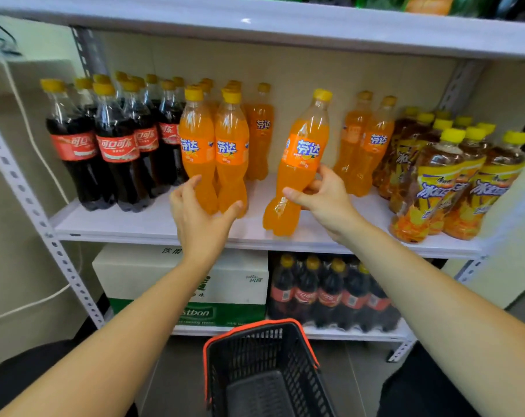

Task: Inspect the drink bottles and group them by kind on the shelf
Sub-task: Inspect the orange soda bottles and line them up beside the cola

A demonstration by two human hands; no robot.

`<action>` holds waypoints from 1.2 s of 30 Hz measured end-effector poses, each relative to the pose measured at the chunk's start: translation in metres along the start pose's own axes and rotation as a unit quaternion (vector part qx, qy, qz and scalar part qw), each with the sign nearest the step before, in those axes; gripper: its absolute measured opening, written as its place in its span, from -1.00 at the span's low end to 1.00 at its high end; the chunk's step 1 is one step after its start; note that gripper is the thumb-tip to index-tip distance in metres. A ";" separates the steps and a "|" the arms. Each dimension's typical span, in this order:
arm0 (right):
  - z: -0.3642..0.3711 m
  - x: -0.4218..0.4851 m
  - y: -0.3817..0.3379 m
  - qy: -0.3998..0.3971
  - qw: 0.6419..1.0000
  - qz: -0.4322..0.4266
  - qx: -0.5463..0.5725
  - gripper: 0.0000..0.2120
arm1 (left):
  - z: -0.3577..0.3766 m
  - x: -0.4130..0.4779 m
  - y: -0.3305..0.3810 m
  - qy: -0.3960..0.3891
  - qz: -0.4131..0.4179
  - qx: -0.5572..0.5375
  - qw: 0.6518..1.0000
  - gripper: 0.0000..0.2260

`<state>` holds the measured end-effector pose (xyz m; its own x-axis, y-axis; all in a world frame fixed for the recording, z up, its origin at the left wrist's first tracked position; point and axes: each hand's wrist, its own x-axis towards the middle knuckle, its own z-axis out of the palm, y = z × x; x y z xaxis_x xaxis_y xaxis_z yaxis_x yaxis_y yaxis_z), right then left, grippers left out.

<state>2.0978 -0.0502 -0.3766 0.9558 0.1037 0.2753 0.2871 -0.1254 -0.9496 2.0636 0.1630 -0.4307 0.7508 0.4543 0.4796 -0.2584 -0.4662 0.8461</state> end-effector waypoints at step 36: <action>0.065 0.167 0.101 0.111 0.990 -0.032 -0.078 -0.60 | 0.037 0.057 -0.039 0.022 -0.035 -0.030 0.999 0.19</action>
<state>2.2820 0.0190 -0.4361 0.9212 -0.1003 0.3760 0.3370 -0.2776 -0.8996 2.1390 0.1794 -0.4452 0.7410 0.5184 0.4269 -0.2425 -0.3862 0.8900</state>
